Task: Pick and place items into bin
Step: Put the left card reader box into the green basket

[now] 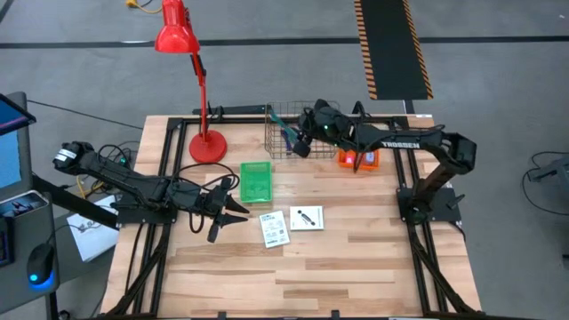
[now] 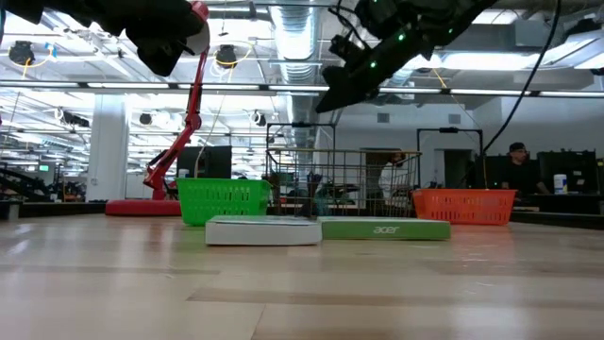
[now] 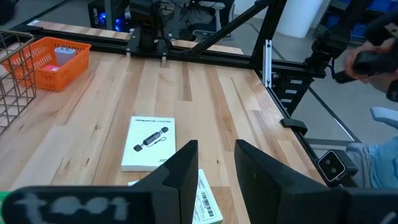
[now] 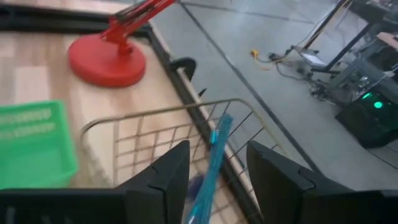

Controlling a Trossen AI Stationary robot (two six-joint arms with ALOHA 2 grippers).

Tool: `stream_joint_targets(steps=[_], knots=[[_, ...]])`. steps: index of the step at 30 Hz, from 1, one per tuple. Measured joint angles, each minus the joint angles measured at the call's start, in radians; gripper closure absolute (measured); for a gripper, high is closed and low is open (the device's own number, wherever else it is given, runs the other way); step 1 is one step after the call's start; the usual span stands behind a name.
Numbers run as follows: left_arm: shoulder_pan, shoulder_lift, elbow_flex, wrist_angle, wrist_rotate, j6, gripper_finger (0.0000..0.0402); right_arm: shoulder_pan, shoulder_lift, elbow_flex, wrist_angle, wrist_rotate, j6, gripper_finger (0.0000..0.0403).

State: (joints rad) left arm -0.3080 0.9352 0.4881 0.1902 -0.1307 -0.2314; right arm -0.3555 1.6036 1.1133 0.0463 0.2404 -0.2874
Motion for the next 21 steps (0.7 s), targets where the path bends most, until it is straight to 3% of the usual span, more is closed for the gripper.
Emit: stream_joint_targets(steps=[5, 13, 17, 21], knots=[[0.000, 0.000, 0.000, 0.000, 0.000, 0.000, 0.0307, 0.095, -0.067, 0.000, -0.181, 0.035, 0.073, 0.0245], [0.000, 0.000, 0.000, 0.000, 0.000, 0.000, 0.0307, 0.347, -0.117, -0.019, -0.577, 0.023, 0.345, 0.0273], [0.000, 0.000, 0.000, 0.000, 0.000, 0.000, 0.0307, 0.528, -0.118, -0.137, -0.467, 0.045, 0.481, 0.0288], [0.000, 0.000, 0.000, -0.001, 0.000, 0.005, 0.0307, 0.717, -0.118, -0.255, -0.224, 0.214, 0.587, 0.0299]])
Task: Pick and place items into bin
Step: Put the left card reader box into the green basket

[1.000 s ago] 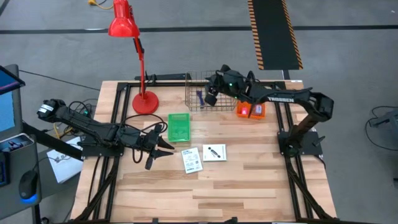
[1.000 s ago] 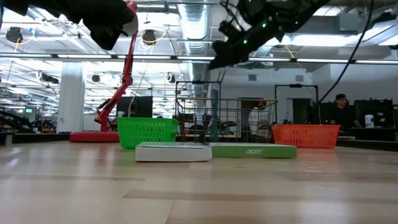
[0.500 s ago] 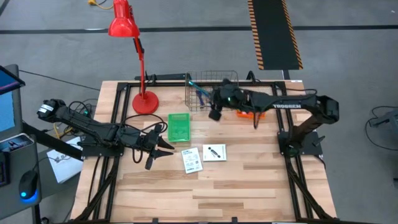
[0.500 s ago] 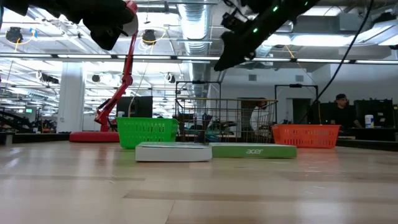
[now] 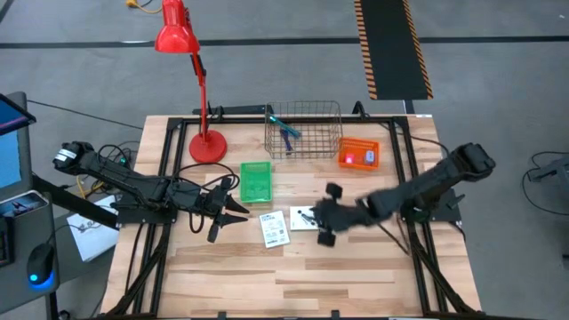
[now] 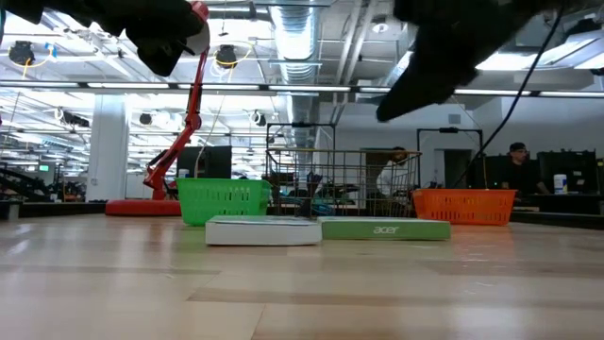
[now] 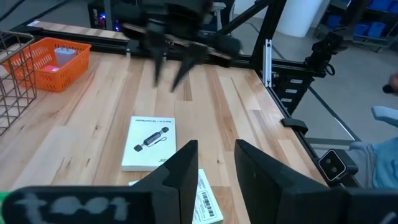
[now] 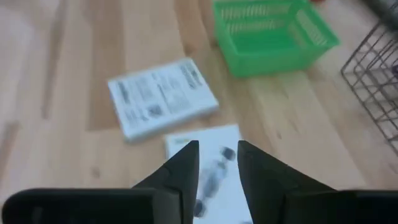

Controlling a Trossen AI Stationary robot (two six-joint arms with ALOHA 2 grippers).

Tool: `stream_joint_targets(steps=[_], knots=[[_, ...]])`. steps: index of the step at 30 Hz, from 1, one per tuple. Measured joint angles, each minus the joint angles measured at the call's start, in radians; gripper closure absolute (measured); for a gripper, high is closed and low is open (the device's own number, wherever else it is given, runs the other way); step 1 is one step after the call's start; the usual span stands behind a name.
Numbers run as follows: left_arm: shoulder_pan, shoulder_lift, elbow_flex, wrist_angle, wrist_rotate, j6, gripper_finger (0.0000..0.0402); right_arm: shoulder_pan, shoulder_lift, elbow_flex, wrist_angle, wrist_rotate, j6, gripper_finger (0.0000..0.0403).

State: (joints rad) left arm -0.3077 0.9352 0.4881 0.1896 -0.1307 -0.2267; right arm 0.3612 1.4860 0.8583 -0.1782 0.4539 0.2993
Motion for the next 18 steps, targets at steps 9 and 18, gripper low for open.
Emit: stream_joint_targets(steps=[9, 18], knots=[[0.000, 0.000, 0.000, 0.000, 0.000, 0.032, 0.0307, 0.238, 0.000, -0.074, 0.105, 0.323, 0.142, 0.0305], [-0.002, 0.026, 0.000, 0.046, -0.091, -0.109, 0.0307, 0.349, 0.000, -0.100, -0.020, 0.539, 0.269, 0.0305]])
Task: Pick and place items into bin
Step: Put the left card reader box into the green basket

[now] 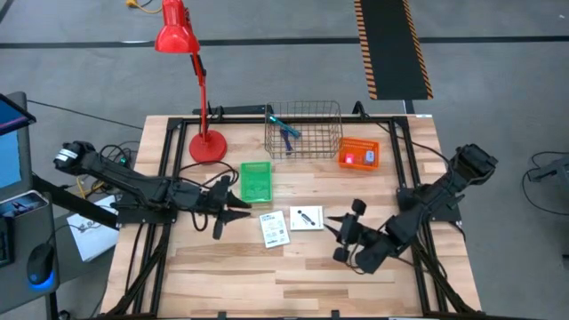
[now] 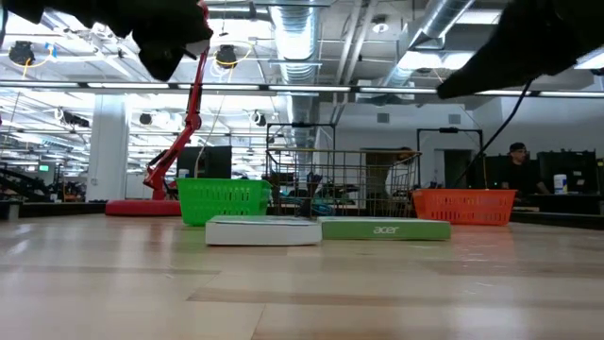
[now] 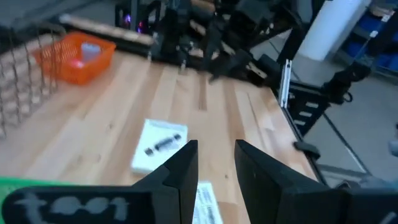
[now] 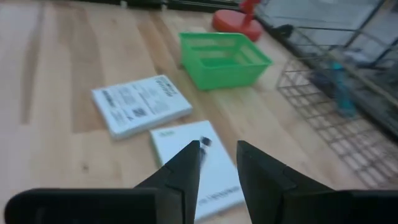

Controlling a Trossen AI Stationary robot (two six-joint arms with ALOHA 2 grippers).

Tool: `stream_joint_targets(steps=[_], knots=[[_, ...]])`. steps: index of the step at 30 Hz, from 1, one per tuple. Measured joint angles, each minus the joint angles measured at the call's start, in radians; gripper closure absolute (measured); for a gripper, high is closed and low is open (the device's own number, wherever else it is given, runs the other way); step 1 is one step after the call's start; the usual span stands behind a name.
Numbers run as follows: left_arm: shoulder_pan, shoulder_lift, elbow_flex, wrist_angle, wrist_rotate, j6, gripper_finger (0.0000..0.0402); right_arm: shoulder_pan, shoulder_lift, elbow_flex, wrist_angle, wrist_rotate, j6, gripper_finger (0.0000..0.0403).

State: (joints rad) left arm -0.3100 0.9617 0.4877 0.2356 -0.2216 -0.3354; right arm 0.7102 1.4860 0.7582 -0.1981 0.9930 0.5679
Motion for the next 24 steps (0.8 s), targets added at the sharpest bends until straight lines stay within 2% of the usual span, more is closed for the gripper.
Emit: stream_joint_targets(steps=[4, 8, 15, 19, 24], knots=[[-0.035, 0.117, 0.000, 0.025, 0.009, -0.082, 0.0307, 0.034, 0.000, 0.000, -0.119, 0.057, 0.086, 0.0305], [-0.072, 0.299, 0.013, 0.155, 0.009, -0.138, 0.0307, 0.076, 0.000, 0.000, -0.213, 0.086, 0.186, 0.0305], [-0.118, 0.585, 0.181, 0.194, 0.034, -0.110, 0.0307, 0.166, 0.000, 0.000, -0.327, 0.139, 0.335, 0.0305], [-0.123, 0.692, 0.302, 0.095, 0.029, -0.083, 0.0307, 0.192, 0.000, 0.000, -0.371, 0.139, 0.408, 0.0305], [-0.123, 0.784, 0.449, -0.193, -0.042, -0.092, 0.0307, 0.200, 0.000, 0.000, -0.378, 0.135, 0.430, 0.0305]])
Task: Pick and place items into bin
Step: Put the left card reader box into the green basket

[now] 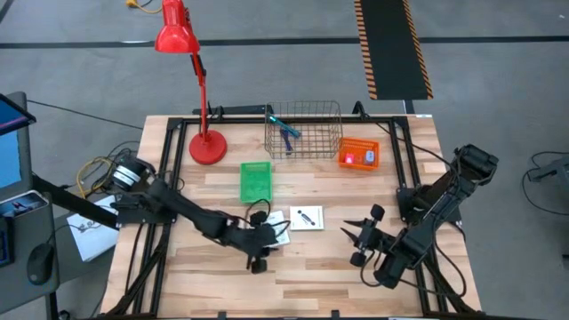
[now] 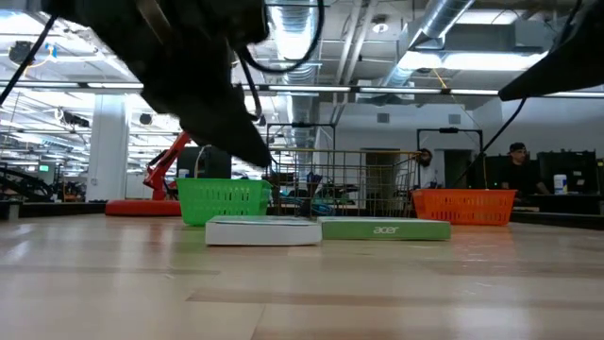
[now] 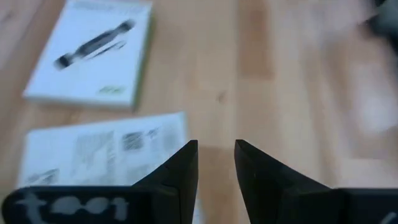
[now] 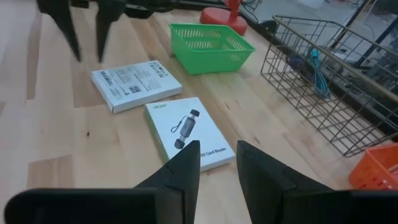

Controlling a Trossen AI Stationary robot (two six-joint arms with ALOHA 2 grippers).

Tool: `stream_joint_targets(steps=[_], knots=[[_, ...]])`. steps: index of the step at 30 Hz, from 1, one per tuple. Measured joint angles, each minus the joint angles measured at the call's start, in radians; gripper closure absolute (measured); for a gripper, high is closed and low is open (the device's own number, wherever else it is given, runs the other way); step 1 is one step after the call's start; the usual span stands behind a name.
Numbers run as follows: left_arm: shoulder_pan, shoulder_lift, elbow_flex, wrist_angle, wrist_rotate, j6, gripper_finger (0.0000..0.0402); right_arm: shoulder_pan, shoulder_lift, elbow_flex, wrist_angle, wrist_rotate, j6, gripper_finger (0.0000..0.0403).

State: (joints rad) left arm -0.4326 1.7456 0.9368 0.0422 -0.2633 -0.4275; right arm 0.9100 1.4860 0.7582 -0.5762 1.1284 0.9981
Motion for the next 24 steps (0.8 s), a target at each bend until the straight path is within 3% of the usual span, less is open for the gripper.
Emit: stream_joint_targets(steps=[6, 24], knots=[[-0.006, 0.056, 0.103, -0.221, -0.097, -0.047, 0.0307, 0.000, 0.001, 0.000, 0.000, -0.004, 0.007, 0.0305], [-0.011, 0.071, 0.114, -0.372, -0.111, -0.067, 0.0307, -0.009, 0.008, 0.000, 0.005, -0.004, 0.007, 0.0305]])
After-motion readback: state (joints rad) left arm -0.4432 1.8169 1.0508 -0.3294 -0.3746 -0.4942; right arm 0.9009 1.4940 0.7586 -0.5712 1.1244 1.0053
